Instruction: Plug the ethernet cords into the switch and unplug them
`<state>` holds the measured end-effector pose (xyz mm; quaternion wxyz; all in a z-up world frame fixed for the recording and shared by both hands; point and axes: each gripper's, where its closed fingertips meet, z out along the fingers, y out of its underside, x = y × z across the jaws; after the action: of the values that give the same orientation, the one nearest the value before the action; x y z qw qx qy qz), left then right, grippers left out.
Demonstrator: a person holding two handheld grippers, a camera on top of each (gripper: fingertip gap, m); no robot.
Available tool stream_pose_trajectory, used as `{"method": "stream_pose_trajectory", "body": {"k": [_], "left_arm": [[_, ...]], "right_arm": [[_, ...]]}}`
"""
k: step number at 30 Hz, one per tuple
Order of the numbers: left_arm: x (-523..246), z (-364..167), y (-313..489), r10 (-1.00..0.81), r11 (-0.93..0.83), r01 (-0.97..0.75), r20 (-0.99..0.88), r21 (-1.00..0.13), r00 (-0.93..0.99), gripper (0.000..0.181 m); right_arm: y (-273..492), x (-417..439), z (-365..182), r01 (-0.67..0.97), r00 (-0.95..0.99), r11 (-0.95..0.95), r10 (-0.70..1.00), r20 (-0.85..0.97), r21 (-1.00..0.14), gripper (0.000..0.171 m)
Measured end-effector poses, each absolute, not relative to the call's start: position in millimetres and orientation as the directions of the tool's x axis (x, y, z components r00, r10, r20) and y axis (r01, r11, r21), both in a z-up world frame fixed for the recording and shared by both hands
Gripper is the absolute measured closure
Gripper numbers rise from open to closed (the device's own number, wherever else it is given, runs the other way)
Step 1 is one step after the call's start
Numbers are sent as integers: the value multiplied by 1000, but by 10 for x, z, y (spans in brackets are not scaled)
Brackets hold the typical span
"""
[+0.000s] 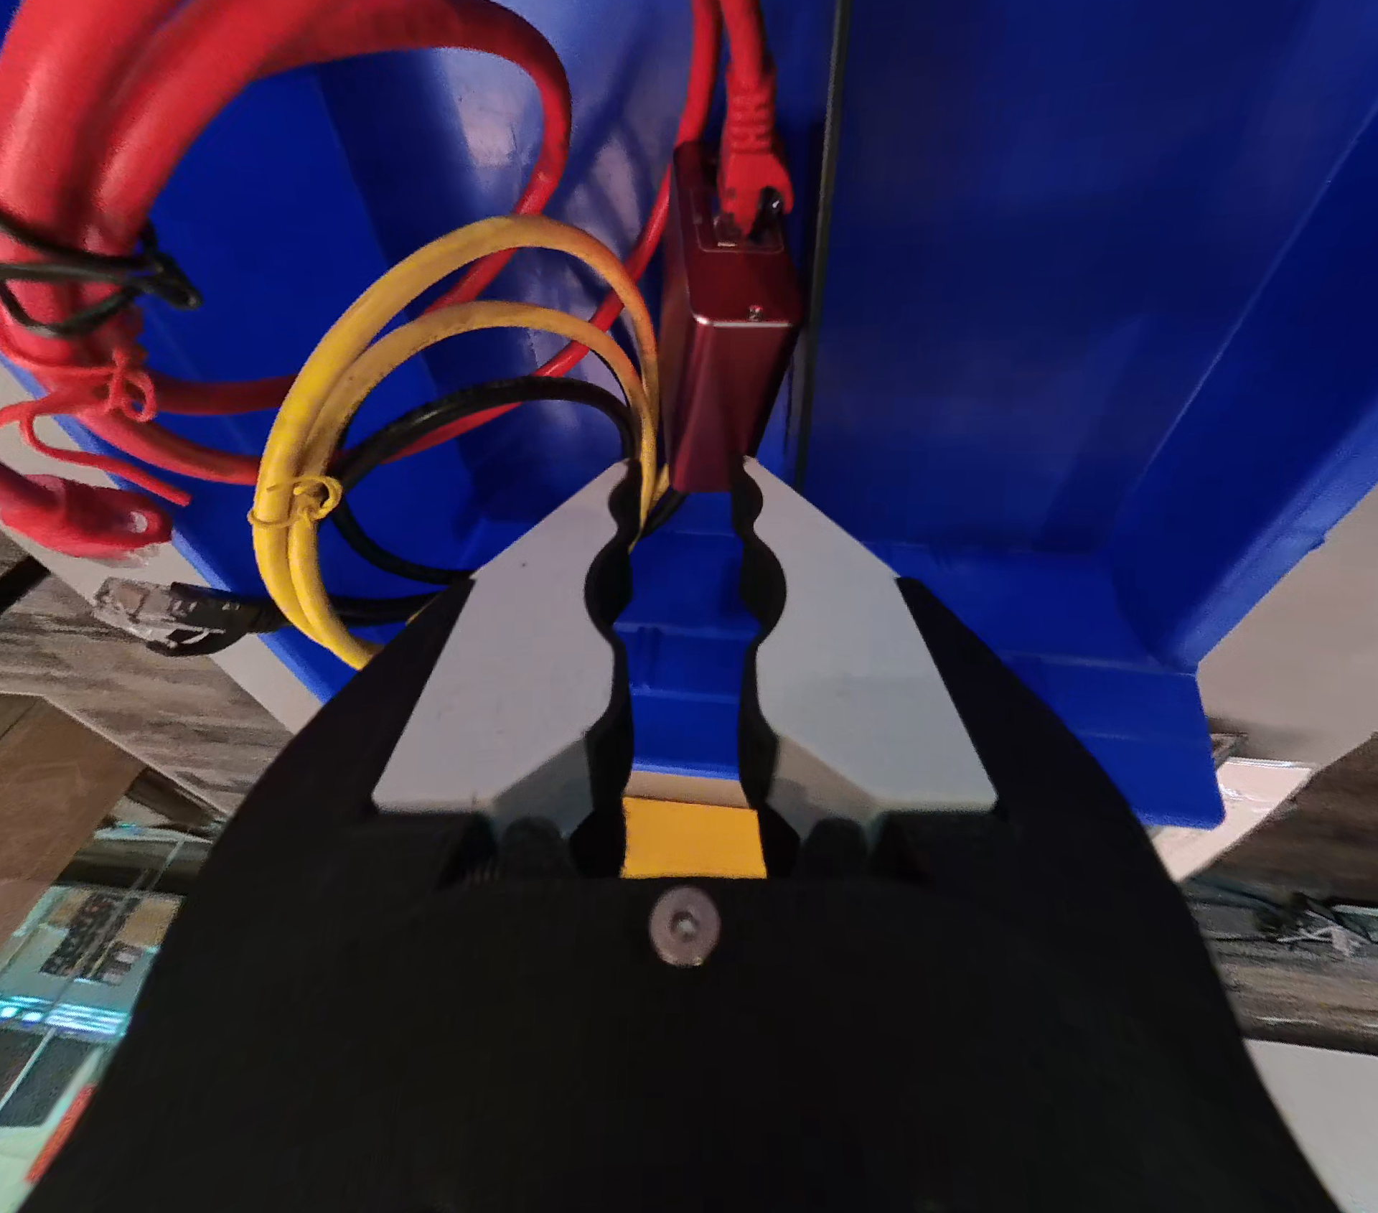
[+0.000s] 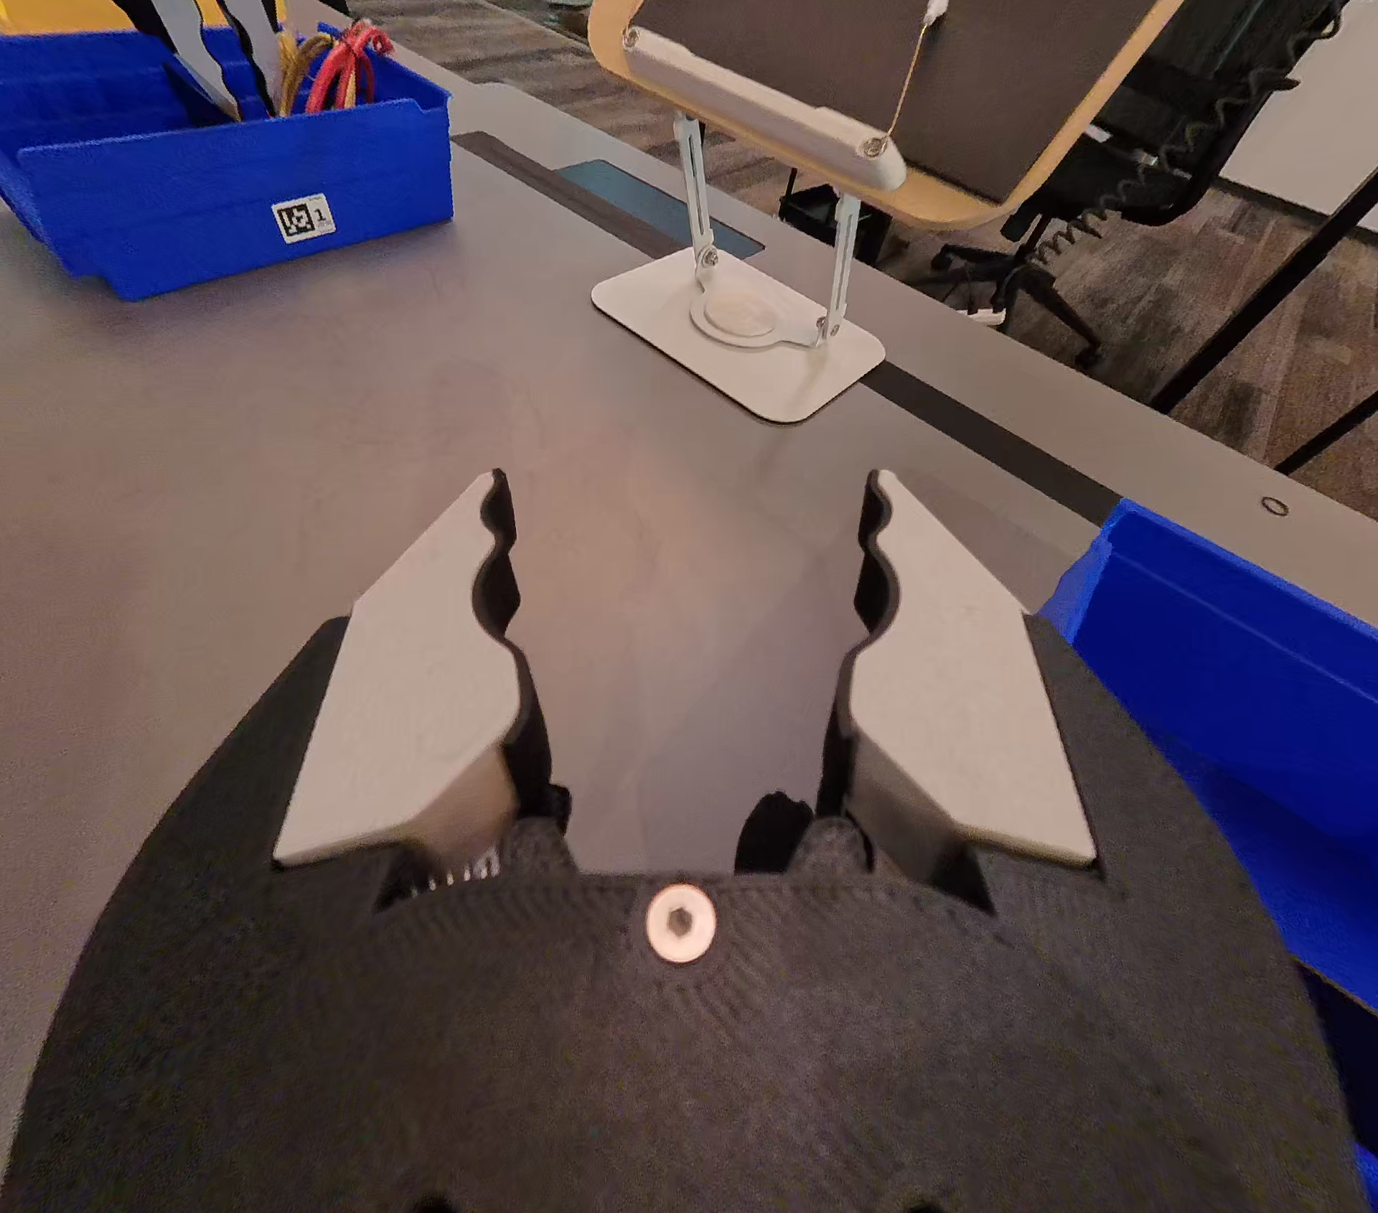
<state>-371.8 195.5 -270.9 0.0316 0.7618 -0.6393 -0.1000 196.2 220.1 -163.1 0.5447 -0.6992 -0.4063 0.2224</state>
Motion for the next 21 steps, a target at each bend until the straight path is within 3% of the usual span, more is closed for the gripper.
{"method": "stream_pose_trajectory", "body": {"k": [5, 9, 15, 21], "left_arm": [[-3713, -2703, 2010, -977, -180, -971, -141, 158, 158, 152], [-3743, -2691, 2057, -958, -229, -971, -191, 63, 214, 149], [-3993, -2772, 2023, -959, -157, -979, -258, 133, 119, 159], [-3876, -2788, 2058, -980, -74, -983, -196, 169, 40, 145]], "right_arm": [[2242, 1824, -1761, 336, 558, -109, 823, 104, -936, 80], [2266, 1743, -1833, 348, 551, -121, 828, 98, -930, 80], [2285, 1696, -1860, 331, 548, -137, 833, 72, -934, 82], [2308, 1655, -1944, 322, 551, -162, 833, 45, -933, 82]]}}
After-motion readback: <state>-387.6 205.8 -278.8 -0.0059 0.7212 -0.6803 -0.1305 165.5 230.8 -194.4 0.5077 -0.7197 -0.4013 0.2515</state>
